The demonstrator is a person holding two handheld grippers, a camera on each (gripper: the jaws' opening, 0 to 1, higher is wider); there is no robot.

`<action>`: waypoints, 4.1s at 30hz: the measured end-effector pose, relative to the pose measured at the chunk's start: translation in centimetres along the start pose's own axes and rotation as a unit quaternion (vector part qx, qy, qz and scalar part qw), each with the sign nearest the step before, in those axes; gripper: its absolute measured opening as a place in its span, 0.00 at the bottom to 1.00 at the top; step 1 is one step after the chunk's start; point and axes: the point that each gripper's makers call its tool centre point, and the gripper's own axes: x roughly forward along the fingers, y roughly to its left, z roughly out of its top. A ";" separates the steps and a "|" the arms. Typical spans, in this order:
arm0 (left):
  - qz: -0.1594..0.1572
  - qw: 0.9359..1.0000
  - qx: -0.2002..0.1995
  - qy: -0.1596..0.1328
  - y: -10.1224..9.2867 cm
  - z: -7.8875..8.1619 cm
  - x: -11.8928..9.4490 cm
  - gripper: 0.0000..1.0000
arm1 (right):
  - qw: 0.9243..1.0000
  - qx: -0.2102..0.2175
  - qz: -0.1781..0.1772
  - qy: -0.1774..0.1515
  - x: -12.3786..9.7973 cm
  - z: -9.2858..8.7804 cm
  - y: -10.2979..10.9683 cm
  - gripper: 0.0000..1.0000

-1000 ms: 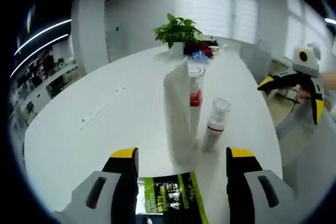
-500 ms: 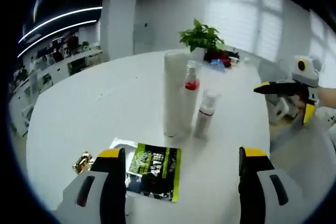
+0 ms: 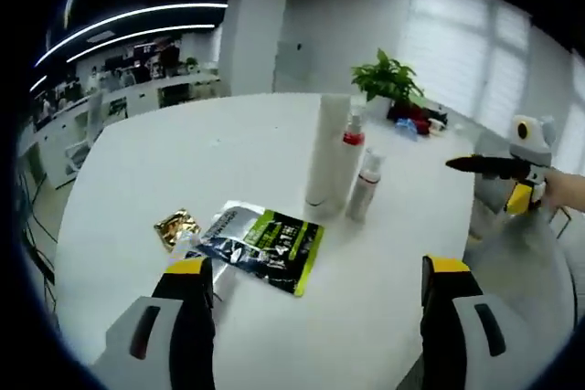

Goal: Arrange the skincare products in the storage area until every visible bottle or jar stands upright without overlapping.

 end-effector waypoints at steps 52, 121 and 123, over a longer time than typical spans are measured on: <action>0.057 0.989 0.048 0.124 7.0 -3.7 -0.7 0.83 | 1.000 -0.005 0.001 0.001 -0.4 -0.2 0.4 0.97; 0.045 0.986 0.067 0.148 3.0 -3.7 1.2 0.16 | 0.999 0.022 0.022 0.018 0.9 -1.0 2.3 0.93; 0.042 0.989 0.061 0.129 1.9 -3.2 1.1 0.16 | 0.999 0.028 0.024 0.019 1.2 -1.1 2.6 0.91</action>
